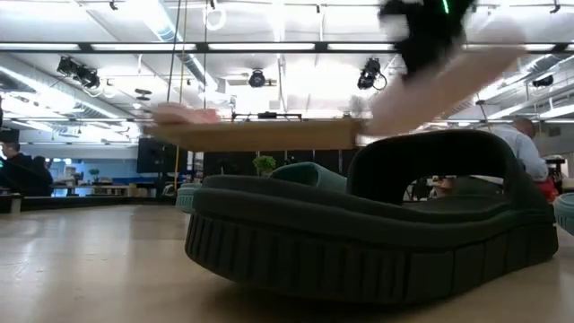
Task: Pick and place slides into the shelf
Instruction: Put the pink slide on the shelf
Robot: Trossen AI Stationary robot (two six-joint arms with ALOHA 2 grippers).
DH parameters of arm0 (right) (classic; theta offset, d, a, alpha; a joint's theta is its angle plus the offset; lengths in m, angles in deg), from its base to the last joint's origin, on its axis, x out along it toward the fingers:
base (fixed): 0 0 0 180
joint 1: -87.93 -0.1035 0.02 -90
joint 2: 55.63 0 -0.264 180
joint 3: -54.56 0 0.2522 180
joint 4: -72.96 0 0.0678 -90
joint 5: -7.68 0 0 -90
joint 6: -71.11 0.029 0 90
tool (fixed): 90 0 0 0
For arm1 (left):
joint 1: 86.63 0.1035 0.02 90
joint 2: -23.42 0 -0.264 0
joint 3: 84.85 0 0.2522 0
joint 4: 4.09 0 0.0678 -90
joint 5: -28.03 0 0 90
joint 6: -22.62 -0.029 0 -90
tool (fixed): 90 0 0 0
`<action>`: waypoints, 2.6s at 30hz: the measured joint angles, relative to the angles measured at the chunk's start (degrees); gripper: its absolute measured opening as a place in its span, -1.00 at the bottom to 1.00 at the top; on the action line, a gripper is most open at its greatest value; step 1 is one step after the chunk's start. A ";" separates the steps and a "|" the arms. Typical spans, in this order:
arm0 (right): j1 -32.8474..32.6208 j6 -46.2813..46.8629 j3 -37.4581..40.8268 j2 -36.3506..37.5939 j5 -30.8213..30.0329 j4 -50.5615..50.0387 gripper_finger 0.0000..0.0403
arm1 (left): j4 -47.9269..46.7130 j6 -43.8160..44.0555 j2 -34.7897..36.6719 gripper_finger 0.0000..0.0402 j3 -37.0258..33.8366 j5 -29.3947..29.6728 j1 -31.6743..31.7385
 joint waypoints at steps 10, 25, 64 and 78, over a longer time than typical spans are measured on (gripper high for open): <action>-2.36 -16.58 -21.26 -0.26 -7.93 2.70 -0.96 | 0.04 5.89 3.90 -0.50 0.64 -0.60 -2.05; -1.70 -20.83 -17.49 -5.91 -3.69 8.15 -0.96 | -2.30 10.77 3.66 -0.60 0.45 -24.00 -2.09; -1.50 -32.88 -17.56 -6.49 -5.24 20.49 -0.96 | 32.64 25.11 3.01 -0.96 -54.81 -52.05 -0.67; -1.50 -33.99 -17.56 -6.47 -5.52 20.49 -0.96 | 40.83 19.68 -4.05 -0.98 -54.81 -53.32 4.77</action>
